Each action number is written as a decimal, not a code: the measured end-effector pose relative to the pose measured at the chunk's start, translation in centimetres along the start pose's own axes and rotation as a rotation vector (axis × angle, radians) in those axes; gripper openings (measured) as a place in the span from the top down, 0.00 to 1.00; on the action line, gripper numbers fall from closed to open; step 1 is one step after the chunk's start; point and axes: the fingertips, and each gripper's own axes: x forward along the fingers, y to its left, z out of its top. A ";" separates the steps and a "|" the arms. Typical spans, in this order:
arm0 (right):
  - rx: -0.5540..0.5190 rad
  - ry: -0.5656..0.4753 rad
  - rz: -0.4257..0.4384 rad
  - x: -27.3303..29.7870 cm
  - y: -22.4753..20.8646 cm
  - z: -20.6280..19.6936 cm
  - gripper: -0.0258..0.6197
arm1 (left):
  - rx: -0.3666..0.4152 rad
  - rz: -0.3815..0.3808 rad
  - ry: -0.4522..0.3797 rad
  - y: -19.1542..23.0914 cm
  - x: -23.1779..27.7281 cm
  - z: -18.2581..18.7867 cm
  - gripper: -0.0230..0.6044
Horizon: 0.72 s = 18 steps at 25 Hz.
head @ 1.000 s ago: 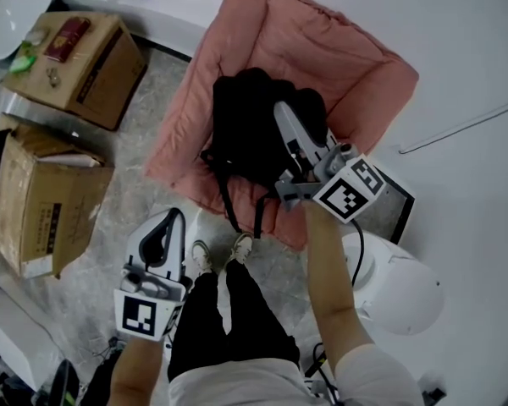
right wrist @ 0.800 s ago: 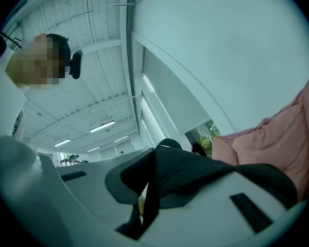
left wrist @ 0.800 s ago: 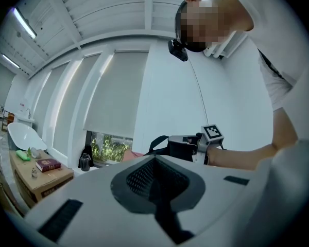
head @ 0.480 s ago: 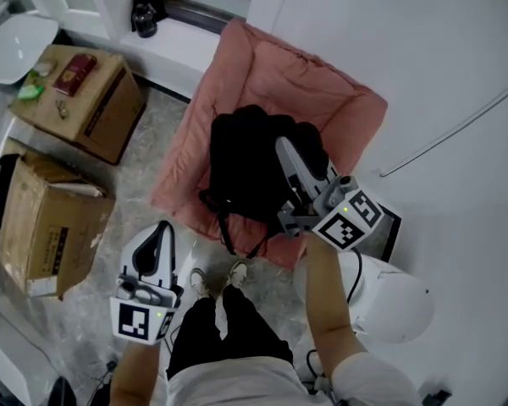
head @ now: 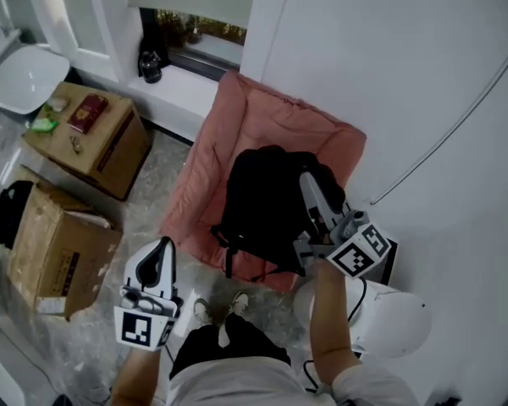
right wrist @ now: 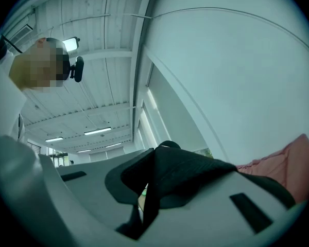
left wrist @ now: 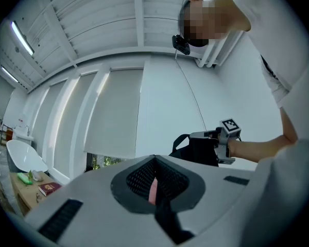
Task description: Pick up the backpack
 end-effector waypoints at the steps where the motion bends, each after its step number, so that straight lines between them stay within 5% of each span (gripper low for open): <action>1: -0.005 -0.005 -0.004 -0.4 0.2 0.5 0.91 | 0.003 0.005 0.004 0.1 -0.3 0.1 0.94; 18: -0.085 -0.073 -0.146 -9.4 0.3 7.6 0.91 | 0.054 0.099 -0.013 2.6 -3.0 3.0 0.94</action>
